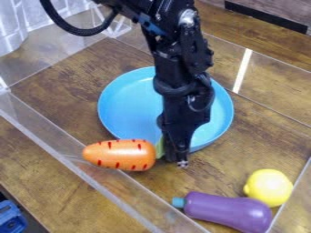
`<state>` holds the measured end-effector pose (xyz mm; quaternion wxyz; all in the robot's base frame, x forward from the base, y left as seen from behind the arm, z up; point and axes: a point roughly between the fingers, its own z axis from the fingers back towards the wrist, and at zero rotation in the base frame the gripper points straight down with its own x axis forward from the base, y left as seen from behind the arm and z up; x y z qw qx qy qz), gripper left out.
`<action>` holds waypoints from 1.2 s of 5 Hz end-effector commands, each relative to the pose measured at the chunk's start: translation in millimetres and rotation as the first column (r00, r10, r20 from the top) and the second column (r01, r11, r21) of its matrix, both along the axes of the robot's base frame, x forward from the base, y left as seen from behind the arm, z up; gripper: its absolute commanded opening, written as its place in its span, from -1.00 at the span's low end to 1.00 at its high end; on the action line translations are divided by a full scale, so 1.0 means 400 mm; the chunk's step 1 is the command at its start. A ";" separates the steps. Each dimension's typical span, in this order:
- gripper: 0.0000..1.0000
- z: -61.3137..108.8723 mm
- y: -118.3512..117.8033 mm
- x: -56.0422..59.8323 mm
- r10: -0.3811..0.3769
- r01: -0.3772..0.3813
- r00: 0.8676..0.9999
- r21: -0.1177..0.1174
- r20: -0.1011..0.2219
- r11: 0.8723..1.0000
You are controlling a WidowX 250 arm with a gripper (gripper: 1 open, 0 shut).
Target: Put the carrot on the blue tray
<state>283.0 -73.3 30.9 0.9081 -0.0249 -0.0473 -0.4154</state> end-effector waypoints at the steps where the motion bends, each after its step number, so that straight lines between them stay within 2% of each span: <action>1: -1.00 0.028 -0.008 0.018 0.073 -0.071 0.996 -0.034 0.048 0.997; 2: -1.00 0.033 -0.027 0.013 0.100 -0.097 0.993 -0.052 0.059 0.994; 5: -1.00 -0.026 -0.059 -0.009 0.125 -0.118 0.989 -0.093 0.080 0.989; 6: -1.00 -0.023 -0.072 -0.009 0.137 -0.128 0.987 -0.104 0.086 0.986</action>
